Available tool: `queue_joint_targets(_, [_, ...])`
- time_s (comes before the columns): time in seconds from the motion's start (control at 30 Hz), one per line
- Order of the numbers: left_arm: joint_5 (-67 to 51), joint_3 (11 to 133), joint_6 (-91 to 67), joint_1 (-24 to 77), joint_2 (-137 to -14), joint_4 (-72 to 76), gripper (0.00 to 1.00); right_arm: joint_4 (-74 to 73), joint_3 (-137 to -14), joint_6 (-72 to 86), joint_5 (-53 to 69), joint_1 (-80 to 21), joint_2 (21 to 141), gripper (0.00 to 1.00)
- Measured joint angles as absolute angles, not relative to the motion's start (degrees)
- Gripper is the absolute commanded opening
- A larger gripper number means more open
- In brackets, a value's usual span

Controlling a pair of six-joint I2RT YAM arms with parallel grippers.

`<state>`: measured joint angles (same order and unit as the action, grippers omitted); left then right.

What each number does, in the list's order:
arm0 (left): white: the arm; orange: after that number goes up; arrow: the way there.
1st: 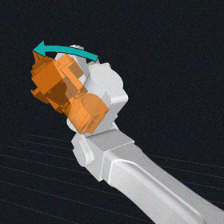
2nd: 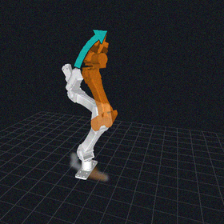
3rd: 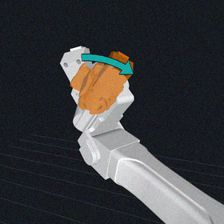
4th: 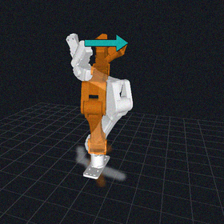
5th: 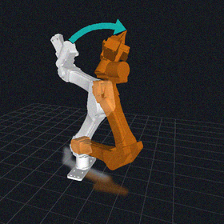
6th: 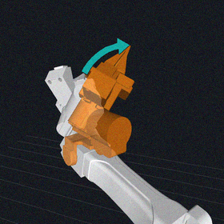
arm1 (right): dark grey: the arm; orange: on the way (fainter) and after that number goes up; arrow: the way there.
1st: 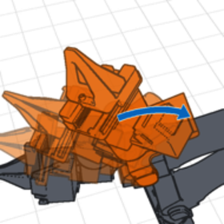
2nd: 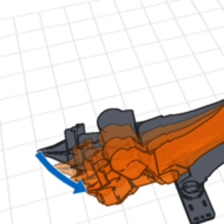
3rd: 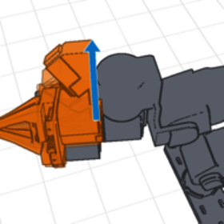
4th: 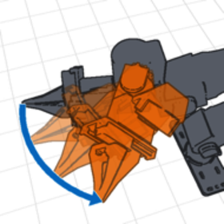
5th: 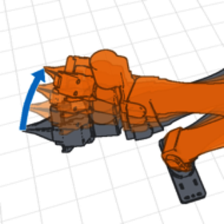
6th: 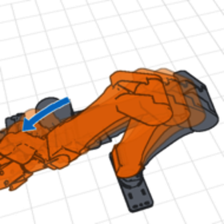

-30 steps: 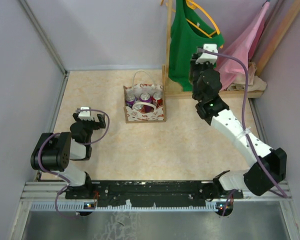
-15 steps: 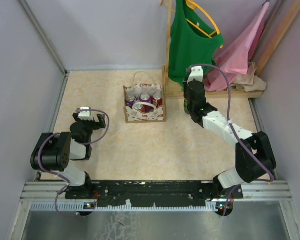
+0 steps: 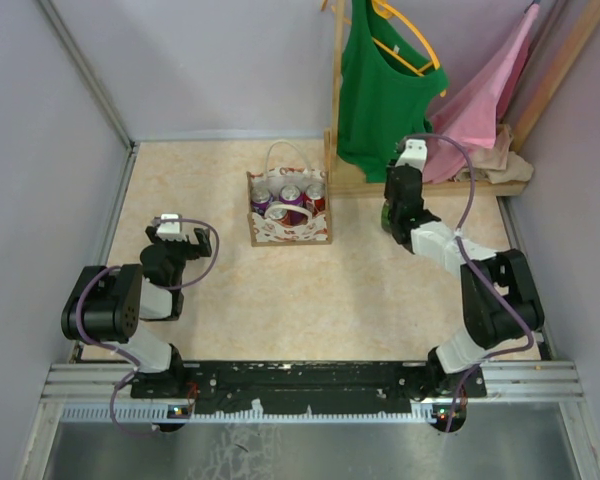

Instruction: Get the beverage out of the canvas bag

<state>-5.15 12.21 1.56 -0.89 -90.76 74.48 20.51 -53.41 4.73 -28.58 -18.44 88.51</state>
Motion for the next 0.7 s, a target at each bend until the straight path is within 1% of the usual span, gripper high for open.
queue_joint_targets(0.43, [-5.1,12.2,1.5,-0.9,-90.8,74.5,1.0,39.2,-43.1,3.0,-29.6,-17.6,89.7,0.0])
queue_joint_targets(0.47, [-5.1,12.2,1.6,-0.9,-90.8,74.5,1.0,40.2,-42.8,2.8,-29.8,-17.6,89.9,0.02])
queue_joint_targets(0.5, [-5.1,12.2,1.6,-0.9,-90.8,74.5,1.0,41.2,-42.7,2.6,-30.0,-17.6,90.3,0.11])
queue_joint_targets(0.53, [-5.1,12.2,1.6,-0.9,-90.8,74.5,1.0,42.2,-42.7,2.3,-30.2,-17.6,90.7,0.24])
queue_joint_targets(0.57, [-5.1,12.2,1.5,-0.9,-90.8,74.5,1.0,42.8,-42.7,2.1,-30.3,-17.6,91.0,0.39])
queue_joint_targets(0.63, [-5.1,12.2,1.6,-0.9,-90.8,74.5,1.0,44.1,-42.7,1.8,-30.4,-17.6,91.6,0.81])
queue_joint_targets(0.67, [-5.1,12.2,1.5,-0.9,-90.8,74.5,1.0,44.6,-42.7,1.6,-30.4,-17.6,91.7,0.9])
queue_joint_targets(0.7, [-5.1,12.2,1.6,-0.9,-90.8,74.5,1.0,45.0,-42.8,1.6,-30.5,-17.6,91.7,0.94])
